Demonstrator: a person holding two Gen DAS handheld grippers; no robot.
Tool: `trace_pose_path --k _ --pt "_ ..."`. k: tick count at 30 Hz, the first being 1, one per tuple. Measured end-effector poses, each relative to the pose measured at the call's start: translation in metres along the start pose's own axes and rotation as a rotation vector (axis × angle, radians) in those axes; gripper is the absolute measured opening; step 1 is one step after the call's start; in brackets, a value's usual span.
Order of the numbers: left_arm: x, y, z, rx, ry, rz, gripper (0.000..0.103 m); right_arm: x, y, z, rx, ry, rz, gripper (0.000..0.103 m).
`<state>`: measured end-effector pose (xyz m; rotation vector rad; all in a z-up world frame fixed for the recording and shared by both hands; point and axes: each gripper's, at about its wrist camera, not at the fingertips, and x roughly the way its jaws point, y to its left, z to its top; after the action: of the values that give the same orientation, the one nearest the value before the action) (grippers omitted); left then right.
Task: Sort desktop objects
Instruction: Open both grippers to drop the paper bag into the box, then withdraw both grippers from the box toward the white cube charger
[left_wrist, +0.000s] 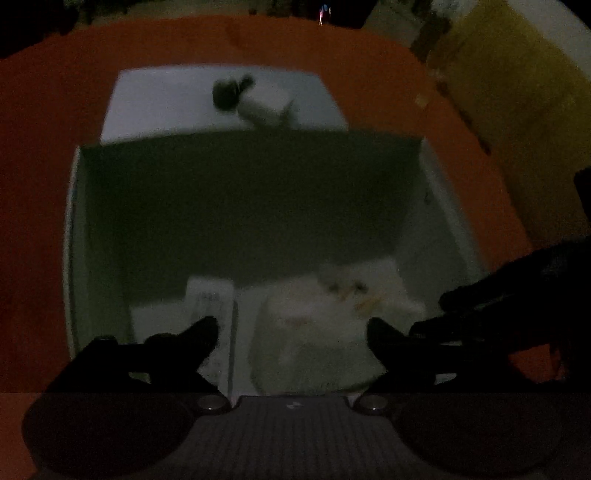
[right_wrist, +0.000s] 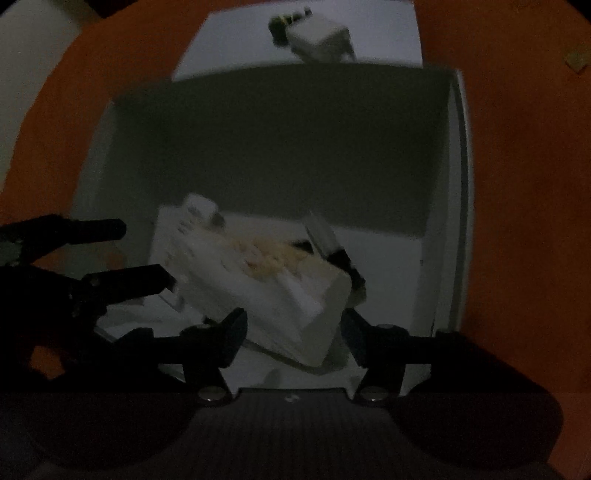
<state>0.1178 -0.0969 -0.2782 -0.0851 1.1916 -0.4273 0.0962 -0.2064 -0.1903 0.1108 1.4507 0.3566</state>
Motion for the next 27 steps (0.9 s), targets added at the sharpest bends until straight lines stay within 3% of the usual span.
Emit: trace_pose_path --k 3,10,16,22,27 --pt "-0.009 0.002 0.012 -0.015 -0.041 -0.009 0.102 -0.022 0.001 0.013 0.020 -0.055 0.014 0.084" --pt "-0.028 0.005 0.040 -0.047 -0.134 -0.025 0.103 -0.068 -0.008 0.052 0.076 -0.187 0.069 0.095" --pt "-0.032 0.020 0.098 -0.027 -0.135 0.068 0.103 -0.092 -0.015 0.091 0.069 -0.280 0.021 0.098" --pt "-0.018 0.042 0.147 -0.013 -0.138 0.180 0.103 -0.097 -0.035 0.138 0.120 -0.290 0.007 0.103" --pt "-0.002 0.059 0.167 -0.010 -0.121 0.232 0.103 -0.085 -0.050 0.177 0.117 -0.282 -0.041 0.103"
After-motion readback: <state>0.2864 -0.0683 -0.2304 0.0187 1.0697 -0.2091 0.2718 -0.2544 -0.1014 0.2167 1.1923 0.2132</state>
